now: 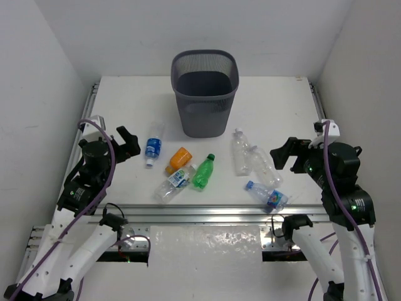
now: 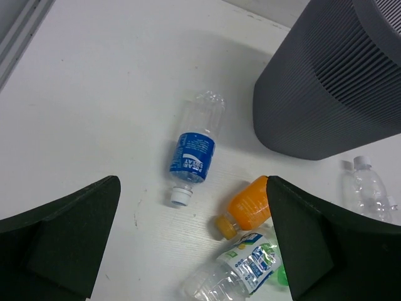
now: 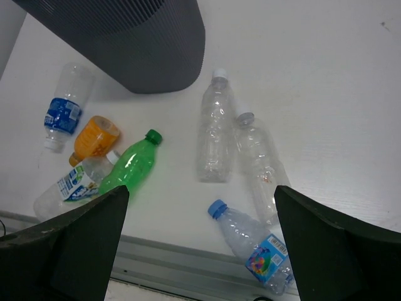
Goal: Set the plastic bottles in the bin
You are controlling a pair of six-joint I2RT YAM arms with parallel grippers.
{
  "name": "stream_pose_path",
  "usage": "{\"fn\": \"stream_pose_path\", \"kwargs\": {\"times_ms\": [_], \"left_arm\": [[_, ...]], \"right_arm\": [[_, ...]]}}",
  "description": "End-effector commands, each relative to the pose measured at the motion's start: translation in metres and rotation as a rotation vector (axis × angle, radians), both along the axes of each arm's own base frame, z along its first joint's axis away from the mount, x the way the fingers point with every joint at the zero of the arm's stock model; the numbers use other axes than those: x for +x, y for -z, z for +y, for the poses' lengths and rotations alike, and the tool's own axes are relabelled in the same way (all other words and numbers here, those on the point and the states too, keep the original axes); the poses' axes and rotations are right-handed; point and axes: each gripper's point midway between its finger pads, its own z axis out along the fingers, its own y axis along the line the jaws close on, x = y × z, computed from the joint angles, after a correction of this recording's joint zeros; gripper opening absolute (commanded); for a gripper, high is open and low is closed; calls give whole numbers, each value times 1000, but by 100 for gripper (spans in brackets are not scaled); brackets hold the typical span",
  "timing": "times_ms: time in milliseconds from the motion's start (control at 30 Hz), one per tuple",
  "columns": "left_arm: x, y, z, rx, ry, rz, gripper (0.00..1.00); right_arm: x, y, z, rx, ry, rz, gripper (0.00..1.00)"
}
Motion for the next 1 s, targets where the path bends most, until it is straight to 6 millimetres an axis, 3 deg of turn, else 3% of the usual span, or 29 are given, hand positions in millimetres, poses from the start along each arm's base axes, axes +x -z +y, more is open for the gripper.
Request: {"fn": "stream_pose_path", "kwargs": {"times_ms": [0,67,200,267,367,433,500,533,600,833,967], "left_arm": [[4,-15,-3,-14,17,-49,100],[4,-14,-4,-16,21,-49,100],[5,-13,-8,-22,43,-48,100],[7,-10,-13,-24,68,-43,100],[10,-8,-19,-27,95,-34,100],[10,-7,-20,-27,104,-28,100],[11,-5,-23,-29,116,-21,100],[11,-4,-23,-29,117,-18,100],[11,-5,-23,-29,119,-22,100],[16,-1,-33,-39,160,-1,100],[19,0,-35,-37,171,12,100]], "right_arm": [[8,-3,-1,-6,7,-29,99],[10,2,-1,-12,5,-29,99],[18,12,19,16,-109,-56,99],[30,29,19,0,-114,-14,99],[53,67,11,-83,-94,153,99],[70,100,-7,-179,-29,311,99],[84,115,-23,-265,25,381,99],[90,136,-22,-284,9,453,99],[98,155,-21,-312,-24,498,98],[98,233,-15,-312,-77,679,86],[90,261,-24,-352,-53,748,77]]}}
